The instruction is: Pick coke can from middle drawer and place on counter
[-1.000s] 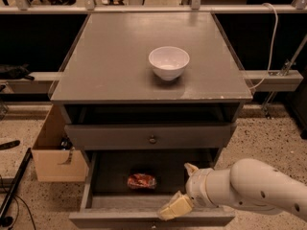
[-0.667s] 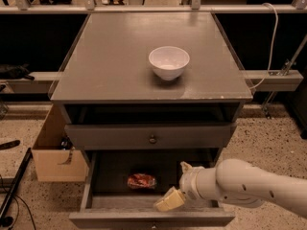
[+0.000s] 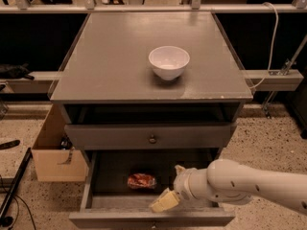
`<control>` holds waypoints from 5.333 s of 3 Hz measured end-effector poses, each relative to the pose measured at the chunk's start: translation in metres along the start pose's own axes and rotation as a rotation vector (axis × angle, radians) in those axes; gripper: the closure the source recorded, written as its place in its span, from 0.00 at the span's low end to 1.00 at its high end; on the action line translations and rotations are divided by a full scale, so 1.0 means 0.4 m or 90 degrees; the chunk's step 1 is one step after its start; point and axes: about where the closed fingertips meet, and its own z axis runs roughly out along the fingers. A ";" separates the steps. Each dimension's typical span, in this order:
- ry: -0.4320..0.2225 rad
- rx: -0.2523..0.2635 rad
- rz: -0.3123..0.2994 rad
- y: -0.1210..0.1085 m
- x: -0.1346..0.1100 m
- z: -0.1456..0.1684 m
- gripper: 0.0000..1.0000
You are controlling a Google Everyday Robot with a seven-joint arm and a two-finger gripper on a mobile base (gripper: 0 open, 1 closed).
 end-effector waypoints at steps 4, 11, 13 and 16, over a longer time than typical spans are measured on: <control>0.070 -0.064 -0.022 -0.060 0.032 0.322 0.00; 0.063 -0.060 -0.039 -0.087 0.027 0.434 0.84; 0.063 -0.060 -0.039 -0.086 0.027 0.434 1.00; 0.094 -0.031 -0.090 -0.090 -0.063 0.250 1.00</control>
Offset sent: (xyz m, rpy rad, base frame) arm 0.0239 0.0326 -0.0958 -0.0080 0.1178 0.0541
